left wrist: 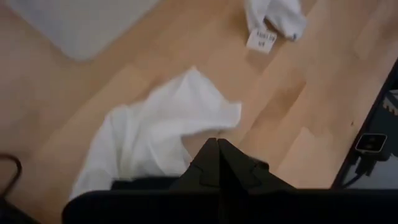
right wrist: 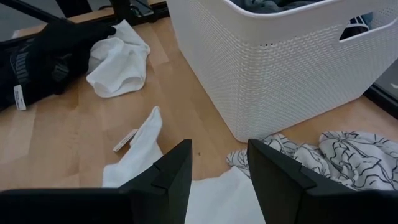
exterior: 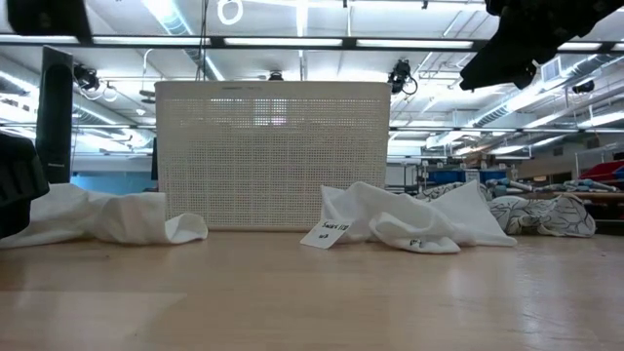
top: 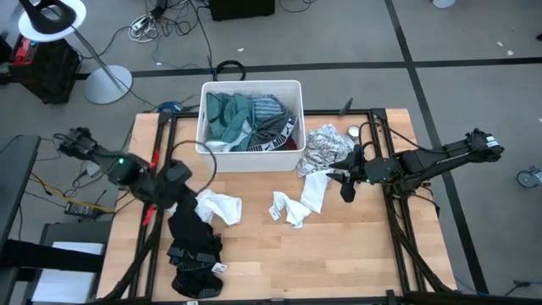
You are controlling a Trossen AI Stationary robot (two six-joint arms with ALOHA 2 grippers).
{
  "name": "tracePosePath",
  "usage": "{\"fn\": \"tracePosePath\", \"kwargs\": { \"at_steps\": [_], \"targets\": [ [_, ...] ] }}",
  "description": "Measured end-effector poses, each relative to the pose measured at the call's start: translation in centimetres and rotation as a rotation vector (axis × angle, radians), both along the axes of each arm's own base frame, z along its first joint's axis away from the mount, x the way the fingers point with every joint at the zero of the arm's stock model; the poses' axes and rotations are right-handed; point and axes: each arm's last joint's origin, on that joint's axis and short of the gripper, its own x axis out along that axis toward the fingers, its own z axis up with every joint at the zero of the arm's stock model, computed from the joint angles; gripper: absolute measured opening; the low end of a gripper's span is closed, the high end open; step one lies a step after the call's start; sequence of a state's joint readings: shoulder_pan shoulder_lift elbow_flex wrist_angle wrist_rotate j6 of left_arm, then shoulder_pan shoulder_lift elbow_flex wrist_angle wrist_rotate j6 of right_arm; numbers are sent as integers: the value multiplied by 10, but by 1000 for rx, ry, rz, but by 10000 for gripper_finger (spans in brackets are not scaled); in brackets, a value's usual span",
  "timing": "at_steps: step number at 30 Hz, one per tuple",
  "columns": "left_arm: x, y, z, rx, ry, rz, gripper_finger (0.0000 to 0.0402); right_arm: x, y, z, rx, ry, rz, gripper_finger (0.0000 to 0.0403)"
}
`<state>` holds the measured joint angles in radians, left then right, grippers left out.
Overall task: Sort clothes
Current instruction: Put the black boxer short into the white laundry bin
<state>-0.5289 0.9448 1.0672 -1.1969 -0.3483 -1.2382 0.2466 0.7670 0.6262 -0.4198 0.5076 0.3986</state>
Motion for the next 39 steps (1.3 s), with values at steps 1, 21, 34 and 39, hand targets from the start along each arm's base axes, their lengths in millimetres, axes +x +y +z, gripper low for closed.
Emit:
{"fn": "tracePosePath", "kwargs": {
  "at_steps": [1, 21, 34, 39],
  "targets": [
    [0, -4, -2, -13, 10, 8, 1, 0, 0, 0, 0, 0, 0, 155],
    [22, -50, -33, -46, 184, 46, 2, 0, 0, 0, -9, 3, 5, 155],
    [21, -47, -33, 5, 171, 67, 113, 0, 0, 0, -9, 3, 5, 155],
    [22, -49, -37, -17, 172, 77, 157, 0, 0, 0, -9, 3, 5, 155]
  ]
}}
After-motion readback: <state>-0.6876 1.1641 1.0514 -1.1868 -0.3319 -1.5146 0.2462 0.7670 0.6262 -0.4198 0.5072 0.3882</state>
